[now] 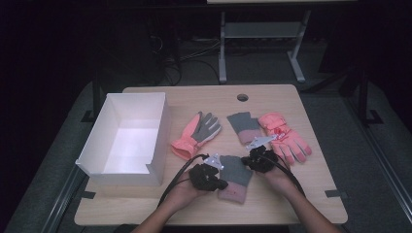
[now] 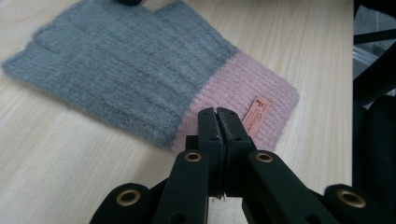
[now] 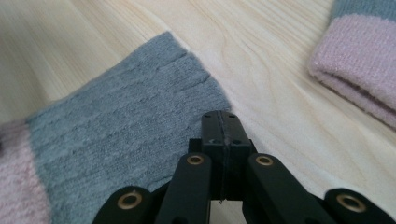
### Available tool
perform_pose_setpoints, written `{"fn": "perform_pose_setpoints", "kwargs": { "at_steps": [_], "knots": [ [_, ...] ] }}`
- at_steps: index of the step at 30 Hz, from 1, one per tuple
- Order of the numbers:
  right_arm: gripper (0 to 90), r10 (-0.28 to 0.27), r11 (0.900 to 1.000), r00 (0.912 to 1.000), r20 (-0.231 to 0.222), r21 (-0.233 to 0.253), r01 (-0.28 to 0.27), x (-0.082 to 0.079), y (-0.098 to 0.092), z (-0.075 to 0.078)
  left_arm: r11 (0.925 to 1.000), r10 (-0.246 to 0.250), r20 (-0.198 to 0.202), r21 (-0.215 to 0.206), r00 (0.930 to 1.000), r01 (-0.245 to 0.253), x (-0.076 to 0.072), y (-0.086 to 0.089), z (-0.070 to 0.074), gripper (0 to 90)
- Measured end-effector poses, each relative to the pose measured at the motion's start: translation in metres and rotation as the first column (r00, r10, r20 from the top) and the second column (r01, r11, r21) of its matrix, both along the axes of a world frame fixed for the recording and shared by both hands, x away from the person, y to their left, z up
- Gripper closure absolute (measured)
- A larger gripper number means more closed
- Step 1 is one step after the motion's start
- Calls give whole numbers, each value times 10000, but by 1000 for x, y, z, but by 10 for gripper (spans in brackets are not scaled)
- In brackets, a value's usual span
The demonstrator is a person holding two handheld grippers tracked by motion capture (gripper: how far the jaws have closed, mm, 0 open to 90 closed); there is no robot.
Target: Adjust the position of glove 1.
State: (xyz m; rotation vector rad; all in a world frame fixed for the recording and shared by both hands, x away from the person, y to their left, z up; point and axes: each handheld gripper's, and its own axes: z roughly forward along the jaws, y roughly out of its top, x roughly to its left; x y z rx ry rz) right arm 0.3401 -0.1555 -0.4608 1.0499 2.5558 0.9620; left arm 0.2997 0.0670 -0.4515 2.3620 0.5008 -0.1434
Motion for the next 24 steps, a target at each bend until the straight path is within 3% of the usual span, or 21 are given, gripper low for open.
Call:
{"fn": "perform_pose_setpoints", "kwargs": {
  "at_steps": [3, 13, 24],
  "knots": [
    [900, -1, 10000, 10000, 75, -11, 1, 1, 1, 0, 9994, -335, 37, 38, 9994, 335, -2, -6, 0, 887],
    [900, 23, 10000, 10000, 75, 91, -23, 4, 5, -1, 9971, -734, -56, -199, 9973, 733, -8, -25, -3, 887],
    [899, 346, 9994, 9991, 246, 69, -348, 12, 27, -2, 9966, -691, -104, -468, 9976, 685, -10, -29, -2, 862]
  ]
}}
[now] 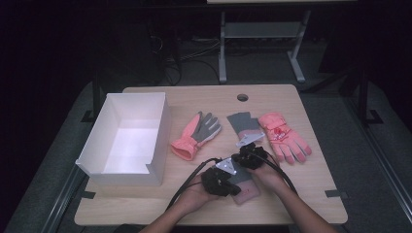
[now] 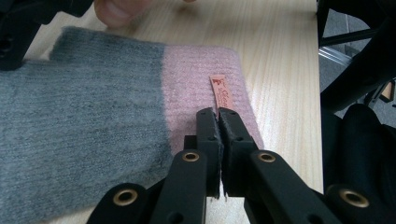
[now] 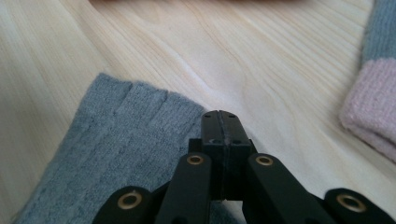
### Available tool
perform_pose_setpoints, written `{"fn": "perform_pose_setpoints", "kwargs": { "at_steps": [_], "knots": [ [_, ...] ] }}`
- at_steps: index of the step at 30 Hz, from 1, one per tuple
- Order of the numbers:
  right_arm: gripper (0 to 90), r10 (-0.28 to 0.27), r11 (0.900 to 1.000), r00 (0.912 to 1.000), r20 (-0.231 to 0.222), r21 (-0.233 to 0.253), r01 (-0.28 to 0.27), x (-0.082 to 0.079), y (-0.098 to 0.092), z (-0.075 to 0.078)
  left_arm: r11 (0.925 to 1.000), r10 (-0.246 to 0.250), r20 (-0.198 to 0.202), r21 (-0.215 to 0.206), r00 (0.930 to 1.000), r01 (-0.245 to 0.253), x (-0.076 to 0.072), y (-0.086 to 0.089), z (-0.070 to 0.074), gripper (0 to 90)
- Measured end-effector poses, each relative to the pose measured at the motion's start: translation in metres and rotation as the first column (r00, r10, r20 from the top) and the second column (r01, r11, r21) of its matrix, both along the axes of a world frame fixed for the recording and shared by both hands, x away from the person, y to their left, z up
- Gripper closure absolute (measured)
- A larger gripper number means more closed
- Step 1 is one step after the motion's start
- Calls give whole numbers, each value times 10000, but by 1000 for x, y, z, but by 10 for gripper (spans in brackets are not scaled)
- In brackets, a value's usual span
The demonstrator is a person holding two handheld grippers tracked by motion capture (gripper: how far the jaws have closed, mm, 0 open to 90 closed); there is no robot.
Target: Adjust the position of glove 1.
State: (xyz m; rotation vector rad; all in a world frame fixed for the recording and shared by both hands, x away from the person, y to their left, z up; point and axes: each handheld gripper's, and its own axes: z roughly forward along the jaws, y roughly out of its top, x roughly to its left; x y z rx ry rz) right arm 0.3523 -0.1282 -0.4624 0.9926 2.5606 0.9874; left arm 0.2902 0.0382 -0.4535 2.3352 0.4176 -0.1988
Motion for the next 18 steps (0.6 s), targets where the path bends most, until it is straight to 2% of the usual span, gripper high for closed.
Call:
{"fn": "perform_pose_setpoints", "kwargs": {
  "at_steps": [3, 6, 7, 8, 11, 15, 18],
  "knots": [
    [869, -119, 9997, 9999, -85, 193, 120, 0, -4, 3, 9999, 142, 249, 54, 9996, -144, 1, 8, 4, 805],
    [801, -384, 9977, 9989, -254, 554, 397, 1, -11, 9, 9995, 311, 409, 55, 9987, -313, 2, 17, 8, 629],
    [771, -500, 9976, 9985, -244, 477, 511, 2, -13, 12, 9990, 442, 409, 51, 9982, -444, 3, 23, 10, 574],
    [760, -662, 9963, 9976, -206, 531, 673, 3, -16, 15, 9968, 797, 571, -92, 9952, -793, 3, 31, 13, 534],
    [691, -914, 9931, 9954, -275, 706, 931, 6, -22, 22, 9923, 1236, 806, -164, 9891, -1227, 3, 45, 18, 439],
    [643, -1441, 9870, 9891, -292, 675, 1458, 15, -33, 29, 9899, 1415, 918, -126, 9857, -1410, -2, 58, 18, 336],
    [585, -1877, 9792, 9818, -285, 730, 1893, 24, -39, 33, 9863, 1625, 1188, 93, 9795, -1648, -6, 67, 14, 258]
  ]
}}
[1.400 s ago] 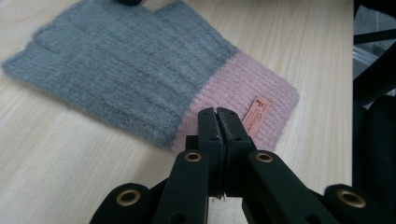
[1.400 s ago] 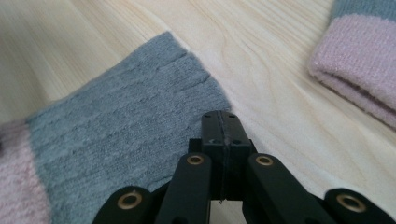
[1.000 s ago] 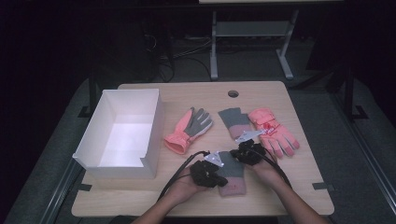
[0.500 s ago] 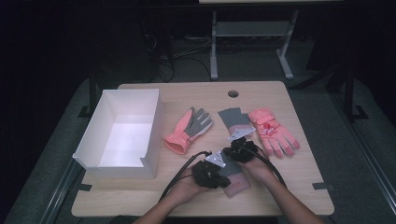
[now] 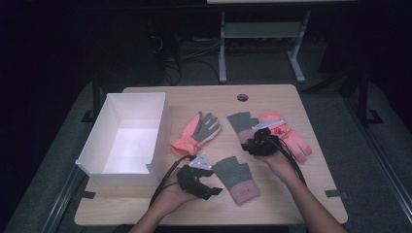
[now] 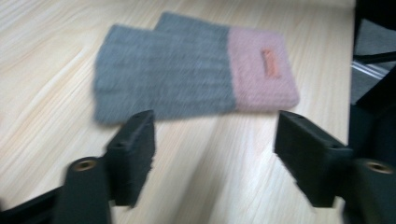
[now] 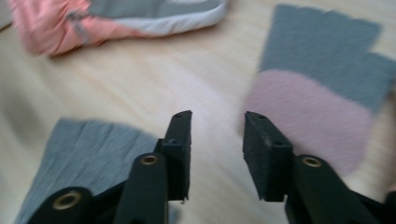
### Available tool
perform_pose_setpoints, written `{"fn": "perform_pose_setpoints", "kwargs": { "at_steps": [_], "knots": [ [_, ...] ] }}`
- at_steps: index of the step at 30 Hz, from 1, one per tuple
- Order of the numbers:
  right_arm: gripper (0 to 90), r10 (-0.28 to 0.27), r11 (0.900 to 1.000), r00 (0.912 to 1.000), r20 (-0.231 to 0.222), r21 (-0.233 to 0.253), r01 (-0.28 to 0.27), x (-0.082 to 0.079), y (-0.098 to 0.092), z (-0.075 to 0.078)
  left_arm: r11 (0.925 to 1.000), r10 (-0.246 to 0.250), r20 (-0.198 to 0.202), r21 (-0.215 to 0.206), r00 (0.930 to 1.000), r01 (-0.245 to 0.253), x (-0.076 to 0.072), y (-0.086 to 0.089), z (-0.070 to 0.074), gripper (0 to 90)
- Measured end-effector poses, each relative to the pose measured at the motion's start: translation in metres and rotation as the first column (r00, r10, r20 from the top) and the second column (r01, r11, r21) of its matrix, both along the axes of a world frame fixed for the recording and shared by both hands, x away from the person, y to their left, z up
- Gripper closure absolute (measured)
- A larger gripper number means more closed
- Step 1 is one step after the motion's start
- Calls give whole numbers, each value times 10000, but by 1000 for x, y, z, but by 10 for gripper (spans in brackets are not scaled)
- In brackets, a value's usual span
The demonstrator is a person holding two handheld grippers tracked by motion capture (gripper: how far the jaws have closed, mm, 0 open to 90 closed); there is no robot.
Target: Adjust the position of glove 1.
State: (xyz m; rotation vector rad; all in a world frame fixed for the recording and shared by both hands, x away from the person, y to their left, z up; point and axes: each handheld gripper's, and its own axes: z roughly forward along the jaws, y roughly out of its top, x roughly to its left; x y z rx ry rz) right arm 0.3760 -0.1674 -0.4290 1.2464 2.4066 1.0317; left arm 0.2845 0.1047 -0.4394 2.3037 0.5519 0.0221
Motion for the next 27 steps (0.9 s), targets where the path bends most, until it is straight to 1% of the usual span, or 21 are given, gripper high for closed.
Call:
{"fn": "perform_pose_setpoints", "kwargs": {
  "at_steps": [2, 3, 4, 5, 7, 8, 9, 10, 11, 12, 13, 14, 15, 16, 18, 22, 23, 24, 25, 26, 27],
  "knots": [
    [587, -306, 9995, 9995, -19, -63, 305, 6, -2, 3, 9998, 182, 17, -36, 9998, -182, -1, 5, -2, 220],
    [594, -409, 9991, 9992, 26, -79, 410, 10, -2, 4, 9998, 182, 17, -36, 9998, -182, -1, 5, -2, 214],
    [605, -589, 9983, 9983, -5, -5, 589, 13, -3, 5, 9995, 304, 114, -12, 9995, -304, -2, 9, -4, 198],
    [609, -812, 9966, 9966, -130, 93, 813, 18, -3, 5, 9995, 300, 225, 78, 9993, -302, -2, 11, -5, 185],
    [620, -1116, 9937, 9937, -91, 126, 1117, 26, -4, 4, 9993, 360, 202, 85, 9991, -362, -2, 12, -5, 177],
    [625, -1281, 9915, 9917, -148, 229, 1284, 31, -4, 4, 9986, 526, 162, 40, 9985, -527, -2, 14, -8, 167],
    [626, -1434, 9892, 9897, -27, 291, 1434, 37, -3, 2, 9984, 541, 204, 135, 9983, -544, -2, 15, -8, 162],
    [626, -1588, 9871, 9873, -65, 179, 1589, 42, -2, 0, 9981, 602, 235, 113, 9979, -605, -1, 15, -8, 156],
    [626, -1658, 9862, 9862, -33, 33, 1658, 46, -1, -1, 9982, 568, 276, 185, 9980, -573, 0, 15, -9, 151],
    [626, -1811, 9835, 9835, -40, 3, 1811, 50, 0, -2, 9982, 577, 303, 167, 9979, -583, 0, 15, -9, 149],
    [627, -1869, 9824, 9824, 32, 42, 1869, 54, 0, -4, 9984, 472, 359, 300, 9982, -483, 1, 16, -9, 145],
    [628, -1967, 9805, 9805, 6, 51, 1967, 58, 1, -5, 9984, 472, 344, 299, 9983, -482, 1, 16, -10, 143],
    [627, -1994, 9799, 9799, -82, -30, 1994, 60, 1, -6, 9984, 521, 286, 213, 9982, -527, 0, 15, -11, 142],
    [626, -2032, 9791, 9791, -72, -104, 2031, 64, 1, -8, 9983, 531, 268, 209, 9982, -537, 0, 14, -11, 142],
    [625, -2173, 9761, 9758, -230, 12, 2174, 70, 1, -11, 9981, 592, 235, 159, 9980, -596, 0, 14, -12, 142],
    [628, -2318, 9728, 9723, -309, -67, 2317, 76, 2, -18, 9981, 595, 218, 173, 9980, -599, 0, 13, -13, 142],
    [627, -2356, 9718, 9709, -431, -91, 2355, 77, 2, -20, 9980, 598, 205, 167, 9980, -602, 0, 13, -13, 143],
    [628, -2362, 9717, 9708, -423, -182, 2357, 78, 2, -22, 9981, 593, 189, 148, 9981, -595, 0, 13, -13, 142],
    [634, -2460, 9693, 9677, -551, -174, 2454, 79, 2, -25, 9982, 580, 186, 142, 9981, -583, 0, 13, -14, 143],
    [639, -2488, 9685, 9671, -533, -200, 2481, 80, 0, -28, 9984, 517, 198, 236, 9985, -522, 0, 14, -13, 143],
    [643, -2496, 9683, 9666, -577, -171, 2490, 80, 0, -30, 9984, 517, 198, 236, 9985, -522, 0, 14, -13, 143]
  ]
}}
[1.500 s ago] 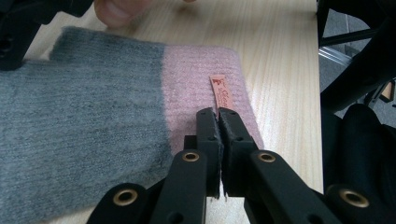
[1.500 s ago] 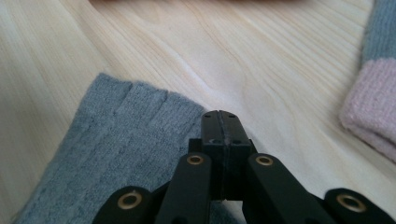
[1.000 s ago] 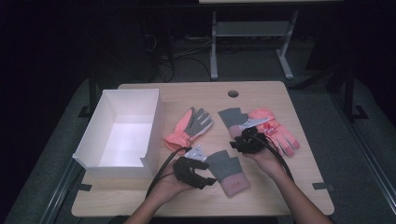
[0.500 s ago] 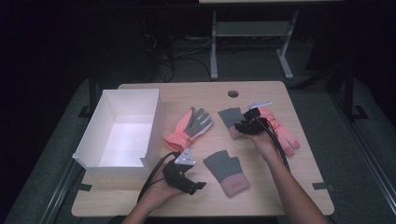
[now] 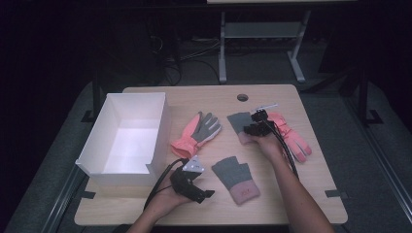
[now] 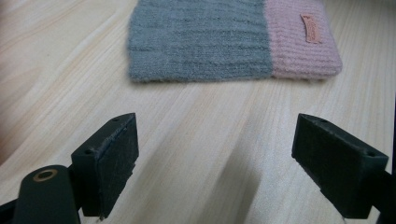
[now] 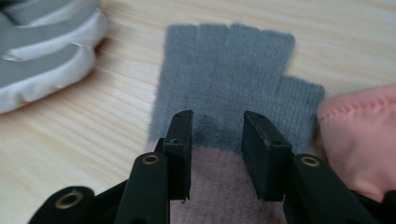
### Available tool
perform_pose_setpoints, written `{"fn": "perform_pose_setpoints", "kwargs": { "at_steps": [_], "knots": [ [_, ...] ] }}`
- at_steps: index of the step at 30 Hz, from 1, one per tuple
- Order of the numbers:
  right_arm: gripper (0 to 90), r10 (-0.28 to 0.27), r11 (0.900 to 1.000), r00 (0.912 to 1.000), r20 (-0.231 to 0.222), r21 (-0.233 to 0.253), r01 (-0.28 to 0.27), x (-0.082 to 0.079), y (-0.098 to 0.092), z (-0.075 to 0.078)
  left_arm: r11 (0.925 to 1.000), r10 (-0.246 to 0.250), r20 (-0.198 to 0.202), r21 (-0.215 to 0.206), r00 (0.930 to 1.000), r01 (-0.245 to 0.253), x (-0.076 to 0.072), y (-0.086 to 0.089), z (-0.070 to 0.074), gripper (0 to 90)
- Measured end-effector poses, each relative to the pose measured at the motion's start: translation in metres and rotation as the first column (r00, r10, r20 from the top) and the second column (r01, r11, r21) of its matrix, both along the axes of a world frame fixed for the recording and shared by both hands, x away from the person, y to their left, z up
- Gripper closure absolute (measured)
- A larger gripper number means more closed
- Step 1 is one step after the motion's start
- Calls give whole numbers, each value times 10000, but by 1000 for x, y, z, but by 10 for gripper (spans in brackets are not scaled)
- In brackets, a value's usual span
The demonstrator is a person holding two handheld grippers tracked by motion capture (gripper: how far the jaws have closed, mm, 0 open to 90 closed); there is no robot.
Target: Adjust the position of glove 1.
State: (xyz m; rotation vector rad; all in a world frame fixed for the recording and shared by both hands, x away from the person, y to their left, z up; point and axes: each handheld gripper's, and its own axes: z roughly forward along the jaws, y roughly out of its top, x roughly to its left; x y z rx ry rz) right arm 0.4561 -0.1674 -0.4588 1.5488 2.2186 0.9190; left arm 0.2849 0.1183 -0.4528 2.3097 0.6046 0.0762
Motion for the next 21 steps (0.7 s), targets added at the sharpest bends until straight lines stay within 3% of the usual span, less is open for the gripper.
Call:
{"fn": "perform_pose_setpoints", "kwargs": {
  "at_steps": [6, 14, 17, 21],
  "knots": [
    [693, -39, 9997, 9999, 141, -257, 43, 2, 6, -4, 9999, -77, -20, 65, 10000, 77, 1, 0, -2, 144],
    [854, 245, 9973, 9985, 484, -708, -210, -1, 11, -5, 9999, -97, -111, -28, 9999, 96, 2, -1, -4, 145],
    [860, 356, 9975, 9980, 513, -632, -323, -1, 10, -5, 9999, -113, -101, 35, 9999, 114, 3, 0, -4, 145],
    [866, 532, 9986, 9970, 562, -23, -531, -2, 2, -2, 10000, -2, -119, -25, 9999, 2, 3, 0, -5, 146]
  ]
}}
